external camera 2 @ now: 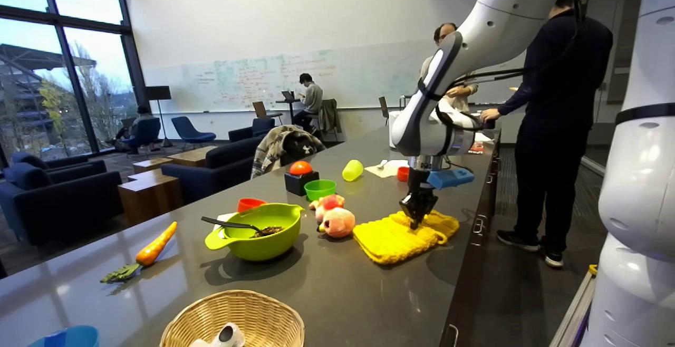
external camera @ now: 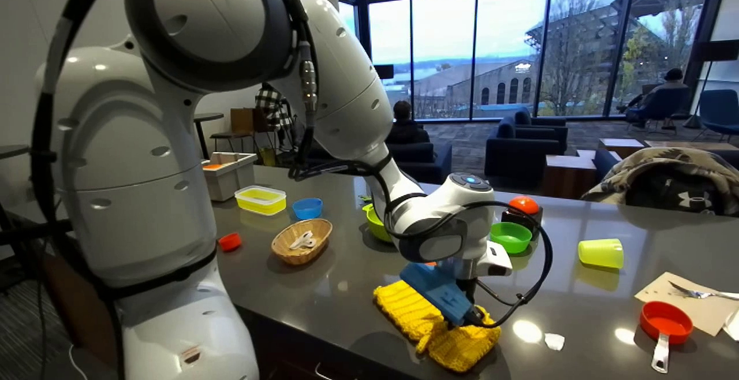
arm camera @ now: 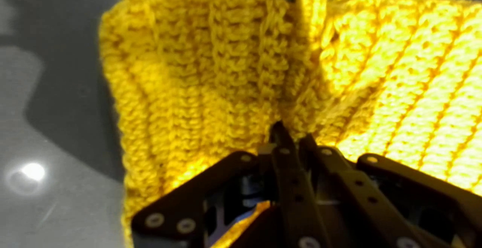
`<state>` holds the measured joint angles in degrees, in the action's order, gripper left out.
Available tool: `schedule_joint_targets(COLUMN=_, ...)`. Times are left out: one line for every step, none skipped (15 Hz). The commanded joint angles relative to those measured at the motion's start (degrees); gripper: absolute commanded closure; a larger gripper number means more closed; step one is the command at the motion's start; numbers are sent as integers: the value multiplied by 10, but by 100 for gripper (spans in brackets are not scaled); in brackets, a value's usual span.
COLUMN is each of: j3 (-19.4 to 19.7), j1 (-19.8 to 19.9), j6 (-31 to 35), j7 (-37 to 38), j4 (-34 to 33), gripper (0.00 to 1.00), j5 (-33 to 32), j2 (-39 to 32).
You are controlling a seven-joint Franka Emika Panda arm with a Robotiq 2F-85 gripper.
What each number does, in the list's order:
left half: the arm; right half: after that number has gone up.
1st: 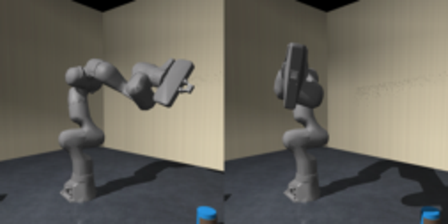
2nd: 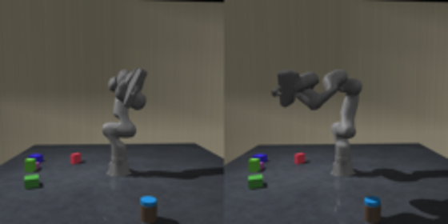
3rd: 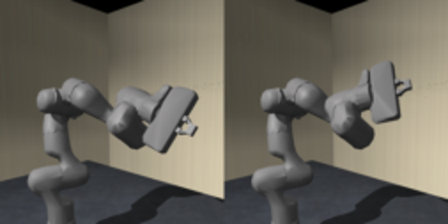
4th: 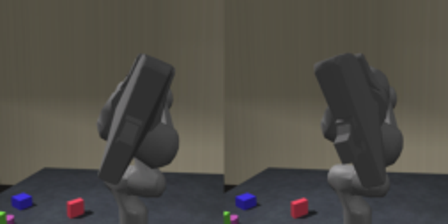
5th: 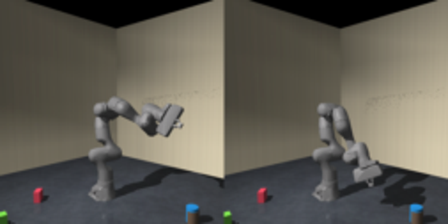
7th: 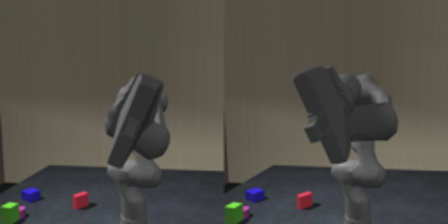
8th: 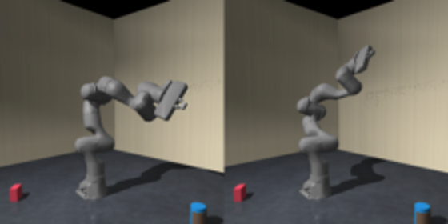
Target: Use the yellow towel to wipe the surface
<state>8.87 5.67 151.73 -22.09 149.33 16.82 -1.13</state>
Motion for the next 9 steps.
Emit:
schedule_joint_targets(j3=5, j1=30, j6=-11, j7=-11, j4=-66, gripper=98, j5=23, j2=-78)
schedule_joint_targets(j3=5, j1=38, j6=-18, j7=-11, j4=-84, gripper=98, j5=26, j2=-88)
schedule_joint_targets(j3=4, j1=46, j6=-21, j7=-7, j4=-101, gripper=98, j5=24, j2=-100)
schedule_joint_targets(j3=4, j1=55, j6=-28, j7=-6, j4=-121, gripper=98, j5=24, j2=-113)
schedule_joint_targets(j3=4, j1=63, j6=-35, j7=-3, j4=-139, gripper=98, j5=22, j2=-126)
schedule_joint_targets(j3=3, j1=72, j6=-42, j7=-1, j4=-157, gripper=98, j5=20, j2=-137)
schedule_joint_targets(j3=2, j1=80, j6=-49, j7=0, j4=-176, gripper=98, j5=21, j2=-150)
schedule_joint_targets(j3=1, j1=87, j6=-56, j7=3, j4=-195, gripper=98, j5=19, j2=-163)
schedule_joint_targets(j3=1, j1=94, j6=-62, j7=6, j4=-212, gripper=98, j5=17, j2=-175)
